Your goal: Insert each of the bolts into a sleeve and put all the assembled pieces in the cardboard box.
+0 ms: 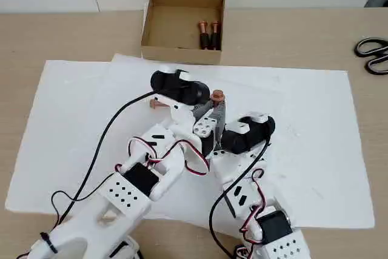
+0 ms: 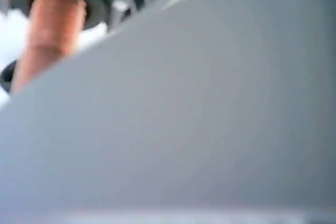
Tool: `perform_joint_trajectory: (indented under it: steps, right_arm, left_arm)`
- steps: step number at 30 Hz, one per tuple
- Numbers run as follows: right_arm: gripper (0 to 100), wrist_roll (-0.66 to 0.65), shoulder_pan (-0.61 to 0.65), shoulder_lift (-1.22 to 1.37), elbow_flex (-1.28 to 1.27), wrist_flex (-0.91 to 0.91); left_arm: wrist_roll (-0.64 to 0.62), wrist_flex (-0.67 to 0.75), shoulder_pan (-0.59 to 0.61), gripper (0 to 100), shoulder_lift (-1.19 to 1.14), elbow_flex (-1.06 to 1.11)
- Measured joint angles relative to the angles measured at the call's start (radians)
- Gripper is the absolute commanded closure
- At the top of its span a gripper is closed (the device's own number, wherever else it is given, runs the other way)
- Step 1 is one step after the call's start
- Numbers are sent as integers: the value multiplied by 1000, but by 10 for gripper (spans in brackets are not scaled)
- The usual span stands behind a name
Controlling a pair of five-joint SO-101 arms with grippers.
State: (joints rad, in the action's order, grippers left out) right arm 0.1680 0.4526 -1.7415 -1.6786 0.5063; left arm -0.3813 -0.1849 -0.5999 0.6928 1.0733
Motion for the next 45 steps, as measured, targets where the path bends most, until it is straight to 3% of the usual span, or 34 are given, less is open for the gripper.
perform_joint_trajectory:
  steps: [6,14,28,34,45]
  right_arm:
    - [995,0,0,0,0,0]
    - [995,0,0,0,0,0]
    - [995,0,0,0,0,0]
    - [995,0,0,0,0,0]
    - [995,0,0,-2,0,0]
  left_arm:
    - [18,0,-3,994,0,0]
    - [18,-149,-3,994,0,-78]
    - [18,-215,-3,989,0,-95]
    - [18,-233,-2,862,0,-95]
    - [18,-238,-3,732,0,-95]
